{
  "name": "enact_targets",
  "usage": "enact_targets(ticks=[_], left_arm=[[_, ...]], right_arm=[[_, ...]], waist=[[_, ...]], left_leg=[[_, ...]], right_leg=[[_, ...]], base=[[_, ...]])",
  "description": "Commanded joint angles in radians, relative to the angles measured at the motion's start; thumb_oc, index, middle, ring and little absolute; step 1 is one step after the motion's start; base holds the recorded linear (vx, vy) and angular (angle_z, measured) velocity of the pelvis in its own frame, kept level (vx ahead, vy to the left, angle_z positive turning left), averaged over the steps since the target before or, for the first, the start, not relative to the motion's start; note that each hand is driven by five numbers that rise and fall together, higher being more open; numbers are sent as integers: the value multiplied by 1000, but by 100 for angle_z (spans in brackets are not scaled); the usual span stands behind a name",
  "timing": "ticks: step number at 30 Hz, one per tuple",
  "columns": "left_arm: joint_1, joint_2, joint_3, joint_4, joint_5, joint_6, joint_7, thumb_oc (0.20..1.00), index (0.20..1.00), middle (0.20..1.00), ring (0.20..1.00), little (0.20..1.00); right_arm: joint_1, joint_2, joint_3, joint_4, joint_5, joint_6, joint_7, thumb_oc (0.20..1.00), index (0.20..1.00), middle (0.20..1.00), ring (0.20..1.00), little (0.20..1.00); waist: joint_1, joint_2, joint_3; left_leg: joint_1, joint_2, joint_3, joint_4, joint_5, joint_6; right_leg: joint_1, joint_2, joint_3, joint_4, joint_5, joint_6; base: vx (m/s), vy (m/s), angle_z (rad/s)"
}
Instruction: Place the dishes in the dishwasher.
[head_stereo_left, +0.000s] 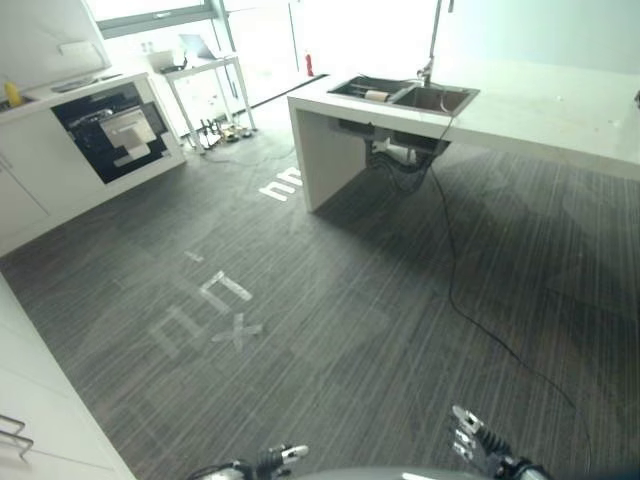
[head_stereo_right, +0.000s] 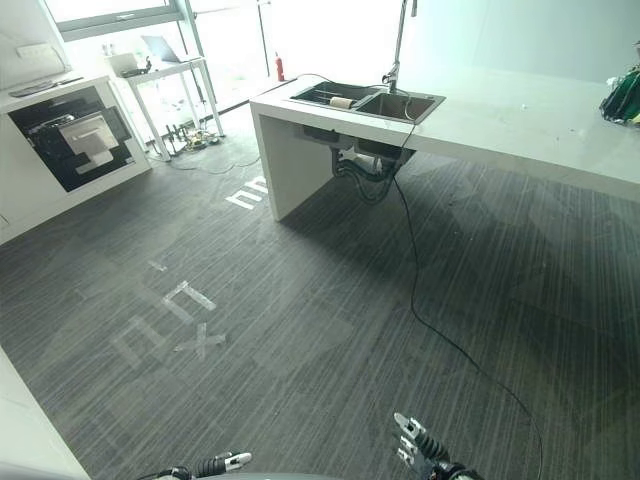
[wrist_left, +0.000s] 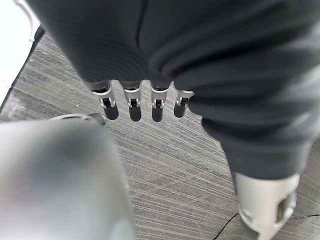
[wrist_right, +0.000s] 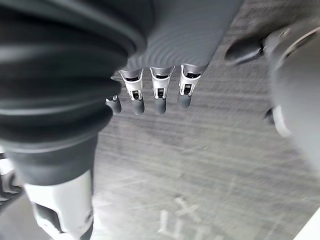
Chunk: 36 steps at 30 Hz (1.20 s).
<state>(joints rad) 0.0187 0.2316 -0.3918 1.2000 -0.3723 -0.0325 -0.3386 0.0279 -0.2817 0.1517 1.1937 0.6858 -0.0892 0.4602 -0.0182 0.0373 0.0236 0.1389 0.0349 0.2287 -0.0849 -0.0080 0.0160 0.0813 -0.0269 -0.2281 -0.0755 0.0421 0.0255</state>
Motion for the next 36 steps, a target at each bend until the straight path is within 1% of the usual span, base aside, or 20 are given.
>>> enact_targets(ticks=[1,3,4,5,6,8,9,10,12,14,20,24,25,27,28,30,34,36], left_arm=[[-72,-9,37,43,-21,-60,1,1000,1000,1000,1000,1000],[-74,-8,36,38,-20,-67,4,1000,1000,1000,1000,1000],[-77,-8,33,36,-33,-75,1,1000,1000,1000,1000,1000],[-89,-24,32,41,-77,-68,30,1000,1000,1000,1000,1000],[-91,-27,34,45,-93,-59,36,1000,1000,1000,1000,1000],[-105,-42,75,65,-216,18,43,1000,1000,1000,1000,1000],[-107,-44,81,68,-226,25,49,1000,1000,1000,1000,1000],[-116,-50,99,83,-208,40,58,1000,1000,1000,1000,1000],[-118,-53,103,90,-192,45,61,1000,1000,1000,1000,1000],[-122,-63,100,105,-161,74,71,1000,1000,1000,1000,1000],[-124,-77,92,125,-170,96,91,1000,1000,1000,1000,1000],[-121,-87,100,136,-202,101,97,1000,1000,1000,1000,1000],[-118,-89,102,137,-216,118,104,1000,1000,1000,1000,1000],[-116,-90,106,139,-223,130,112,1000,1000,1000,1000,1000],[-113,-88,117,148,-225,148,122,1000,1000,1000,1000,1000],[-114,-87,121,154,-225,151,123,1000,1000,1000,1000,1000],[-119,-81,123,156,-210,137,120,1000,1000,1000,1000,1000],[-123,-81,119,150,-210,114,112,1000,1000,1000,1000,1000]], right_arm=[[-91,38,60,41,-41,-52,-28,1000,1000,1000,1000,1000],[-90,39,68,43,-73,-35,-56,1000,1000,1000,1000,1000],[-91,41,73,48,-87,-16,-77,1000,1000,1000,1000,1000],[-95,49,74,88,-75,101,-95,1000,1000,1000,1000,1000],[-96,52,73,99,-82,117,-101,1000,1000,1000,1000,1000],[-106,56,79,143,-142,115,-141,1000,1000,1000,1000,1000],[-108,56,80,147,-139,116,-144,1000,1000,1000,1000,1000],[-120,59,81,158,-101,123,-153,1000,1000,1000,1000,1000],[-126,62,80,157,-89,127,-157,1000,1000,1000,1000,1000],[-130,72,79,147,-72,135,-163,1000,1000,1000,1000,1000],[-119,84,76,152,-73,136,-154,1000,1000,1000,1000,1000],[-108,93,81,165,-88,134,-153,1000,1000,1000,1000,1000],[-105,93,80,168,-98,136,-156,1000,1000,1000,1000,1000],[-103,92,80,171,-104,131,-157,1000,1000,1000,1000,1000],[-103,90,79,178,-88,117,-159,1000,1000,1000,1000,1000],[-105,88,76,179,-82,116,-157,1000,1000,1000,1000,1000],[-112,83,64,177,-64,108,-155,1000,1000,1000,1000,1000],[-117,84,67,168,-69,91,-150,1000,1000,1000,1000,1000]], waist=[[1,-55,-1],[2,-55,-1],[2,-56,-1],[5,-57,-3],[6,-57,-4],[13,-60,-9],[14,-61,-9],[19,-64,-11],[20,-65,-12],[15,-66,-18],[2,-64,-26],[-4,-61,-26],[-5,-61,-25],[-5,-60,-24],[-3,-59,-22],[-4,-58,-22],[-8,-56,-26],[-8,-55,-26]], left_leg=[[-21,-15,3,-2,27,-14],[-23,-16,2,-2,28,-14],[-23,-16,1,-2,28,-14],[-26,-16,-4,-2,29,-14],[-26,-16,-4,-2,29,-14],[-24,-17,-8,-2,26,-13],[-24,-18,-9,-2,26,-13],[-21,-17,-12,-2,28,-14],[-19,-15,-14,-2,28,-14],[-16,-13,-12,-2,30,-16],[-19,-9,-5,-2,33,-18],[-19,-7,-2,-2,35,-19],[-19,-6,-1,-2,35,-19],[-19,-6,-1,-2,35,-20],[-20,-6,-3,-2,36,-21],[-19,-5,-4,-2,36,-22],[-19,-1,-3,-2,38,-26],[-19,1,-3,-2,40,-27]], right_leg=[[40,-55,-9,-12,42,70],[39,-55,-10,-12,43,70],[39,-55,-11,-12,43,70],[39,-54,-13,-12,43,69],[40,-54,-14,-12,43,68],[42,-55,-20,-12,40,67],[43,-55,-21,-12,40,66],[46,-54,-25,-12,40,64],[49,-53,-25,-12,39,63],[49,-50,-22,-12,41,62],[43,-45,-13,-12,42,61],[42,-42,-5,-12,41,57],[41,-42,-4,-12,42,57],[41,-42,-5,-12,42,57],[42,-42,-6,-12,41,57],[42,-41,-5,-12,41,57],[40,-38,-2,-12,40,57],[40,-36,-2,-12,40,56]], base=[[0,0,0],[0,0,0],[0,0,0],[0,0,0],[0,0,0],[0,0,0],[0,0,0],[0,0,0],[0,0,0],[16,-15,1],[0,0,0],[0,0,0],[0,0,0],[0,0,0],[0,0,0],[0,0,0],[0,0,0],[5,-45,0]])
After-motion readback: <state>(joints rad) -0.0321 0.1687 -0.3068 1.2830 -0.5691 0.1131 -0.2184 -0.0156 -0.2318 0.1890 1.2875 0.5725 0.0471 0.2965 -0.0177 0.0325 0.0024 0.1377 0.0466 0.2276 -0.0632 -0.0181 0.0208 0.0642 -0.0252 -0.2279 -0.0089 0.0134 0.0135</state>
